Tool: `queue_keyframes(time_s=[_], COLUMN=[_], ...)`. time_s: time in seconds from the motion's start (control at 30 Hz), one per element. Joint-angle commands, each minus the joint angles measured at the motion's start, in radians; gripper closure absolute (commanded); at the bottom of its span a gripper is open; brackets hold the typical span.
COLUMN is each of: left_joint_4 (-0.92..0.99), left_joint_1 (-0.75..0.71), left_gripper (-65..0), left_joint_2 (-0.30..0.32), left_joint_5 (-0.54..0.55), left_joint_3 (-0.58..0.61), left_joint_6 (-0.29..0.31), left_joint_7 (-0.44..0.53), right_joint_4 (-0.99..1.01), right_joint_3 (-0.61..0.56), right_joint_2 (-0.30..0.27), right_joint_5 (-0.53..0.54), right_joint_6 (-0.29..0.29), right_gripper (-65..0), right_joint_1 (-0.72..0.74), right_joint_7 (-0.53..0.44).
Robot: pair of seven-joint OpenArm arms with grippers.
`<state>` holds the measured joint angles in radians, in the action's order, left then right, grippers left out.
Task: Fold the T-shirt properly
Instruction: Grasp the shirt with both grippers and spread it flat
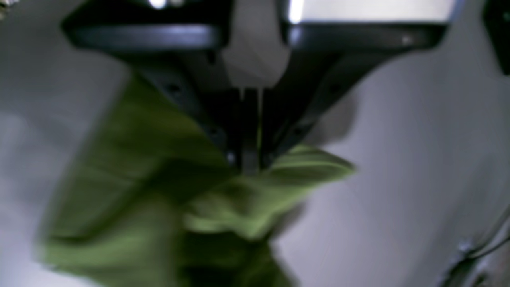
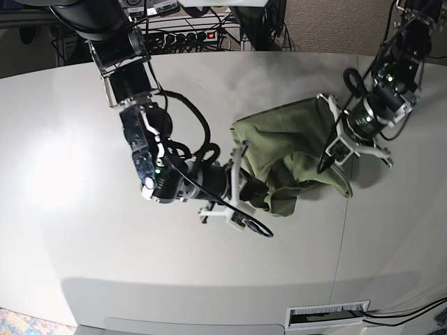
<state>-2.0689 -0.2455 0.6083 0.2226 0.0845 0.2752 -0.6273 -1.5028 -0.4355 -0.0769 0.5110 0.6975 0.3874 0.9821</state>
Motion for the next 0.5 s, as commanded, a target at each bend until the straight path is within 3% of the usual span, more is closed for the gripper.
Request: queue_keyframes(time_s=[0.0, 0.2, 0.47], left_joint_4=[-0.016, 0.049, 0.187], left_joint_1=[-0.012, -0.092, -0.087], left_gripper=[0.0, 0.0, 0.0], left_joint_2=[-0.007, -0.114, -0.217], left_joint_5=[0.015, 0.013, -0.07], left_joint_3=[-0.004, -0.004, -0.004], left_joint_6=[-0.008, 0.014, 0.014], left_joint_7=[0.038, 0.137, 0.239], right_joint_4=[0.003, 0.092, 0.158], right_joint_3=[0.004, -0.006, -0.15], right_joint_2=[0.016, 0.072, 0.083], right_joint_5=[-0.003, -0.06, -0.222], right_joint_6=[0.001, 0.001, 0.001], right_gripper=[0.0, 0.0, 0.0], right_joint_1=[0.031, 0.037, 0.038], right_joint_7=[-0.037, -0.1, -0.259])
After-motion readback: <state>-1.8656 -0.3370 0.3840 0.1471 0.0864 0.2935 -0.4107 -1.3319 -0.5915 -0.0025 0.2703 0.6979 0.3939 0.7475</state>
